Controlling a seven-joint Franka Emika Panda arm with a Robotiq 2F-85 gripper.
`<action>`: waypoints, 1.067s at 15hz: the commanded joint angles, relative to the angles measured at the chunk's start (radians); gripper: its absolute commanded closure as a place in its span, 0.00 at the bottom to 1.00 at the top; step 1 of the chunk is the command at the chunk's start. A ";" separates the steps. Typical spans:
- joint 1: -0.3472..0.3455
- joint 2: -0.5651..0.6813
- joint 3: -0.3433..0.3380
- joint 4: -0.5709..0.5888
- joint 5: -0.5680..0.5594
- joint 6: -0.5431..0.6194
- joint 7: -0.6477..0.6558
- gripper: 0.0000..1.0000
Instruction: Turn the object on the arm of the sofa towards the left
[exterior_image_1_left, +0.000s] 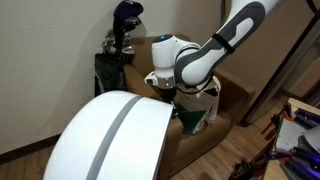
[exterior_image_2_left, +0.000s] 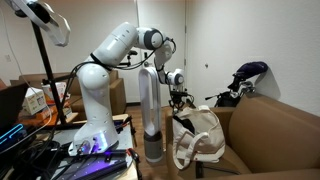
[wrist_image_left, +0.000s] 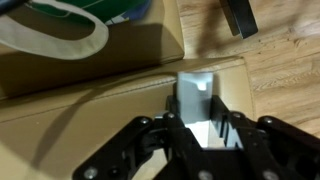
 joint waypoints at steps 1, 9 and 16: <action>-0.020 0.005 0.035 0.005 -0.055 -0.013 -0.102 0.89; -0.032 0.011 0.041 0.001 -0.047 -0.005 -0.129 0.89; -0.039 0.009 0.035 0.010 -0.042 -0.028 -0.111 0.14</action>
